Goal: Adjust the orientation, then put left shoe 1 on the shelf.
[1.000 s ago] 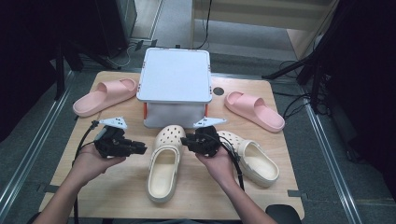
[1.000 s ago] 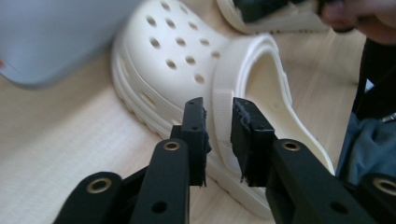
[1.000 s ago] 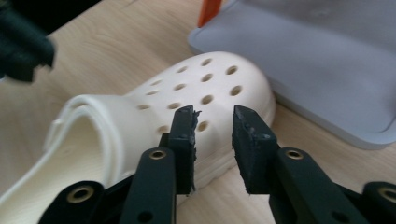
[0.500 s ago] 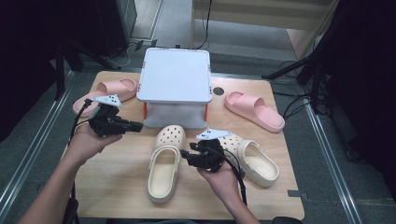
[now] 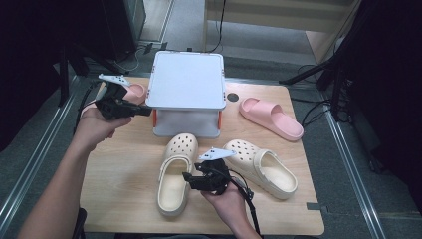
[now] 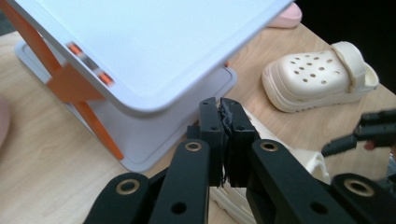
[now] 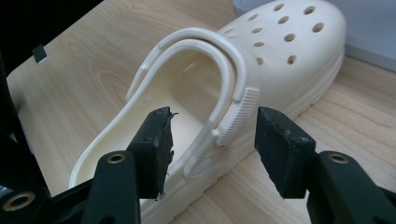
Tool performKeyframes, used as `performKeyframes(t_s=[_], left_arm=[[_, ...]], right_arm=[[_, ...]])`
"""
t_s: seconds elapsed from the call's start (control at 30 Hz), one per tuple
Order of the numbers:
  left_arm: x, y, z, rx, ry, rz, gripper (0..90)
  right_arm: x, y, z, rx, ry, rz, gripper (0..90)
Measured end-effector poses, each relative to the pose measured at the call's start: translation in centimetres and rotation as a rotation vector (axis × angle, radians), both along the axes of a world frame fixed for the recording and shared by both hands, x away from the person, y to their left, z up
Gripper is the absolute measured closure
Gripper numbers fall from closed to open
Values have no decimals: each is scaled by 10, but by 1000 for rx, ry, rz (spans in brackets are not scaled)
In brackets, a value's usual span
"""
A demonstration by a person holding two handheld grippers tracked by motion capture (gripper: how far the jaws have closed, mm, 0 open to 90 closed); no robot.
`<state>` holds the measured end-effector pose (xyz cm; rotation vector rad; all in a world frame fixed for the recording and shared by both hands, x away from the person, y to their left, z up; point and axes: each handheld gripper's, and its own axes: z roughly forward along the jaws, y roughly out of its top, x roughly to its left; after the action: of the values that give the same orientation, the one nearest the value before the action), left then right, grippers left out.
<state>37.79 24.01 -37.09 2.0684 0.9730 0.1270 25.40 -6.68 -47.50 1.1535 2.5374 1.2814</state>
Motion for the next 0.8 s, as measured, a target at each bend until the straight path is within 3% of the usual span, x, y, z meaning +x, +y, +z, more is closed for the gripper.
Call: performKeyframes(t_s=[0.07, 0.27, 0.47, 0.57, 0.8], left_arm=[[6, -3, 5, 6, -15, 1, 891], [29, -7, 4, 8, 4, 11, 891], [35, -6, -2, 29, -4, 17, 891], [36, -6, -6, 50, -16, 13, 892], [35, -6, -7, 45, -33, 23, 888]], right_arm=[[0, 4, -2, 0, 2, -10, 469], [5, 15, -12, -8, 13, -62, 424], [9, 20, -22, -46, 24, -84, 430], [12, 23, -28, -91, -1, -73, 417], [14, 21, -29, -85, 10, -64, 441]])
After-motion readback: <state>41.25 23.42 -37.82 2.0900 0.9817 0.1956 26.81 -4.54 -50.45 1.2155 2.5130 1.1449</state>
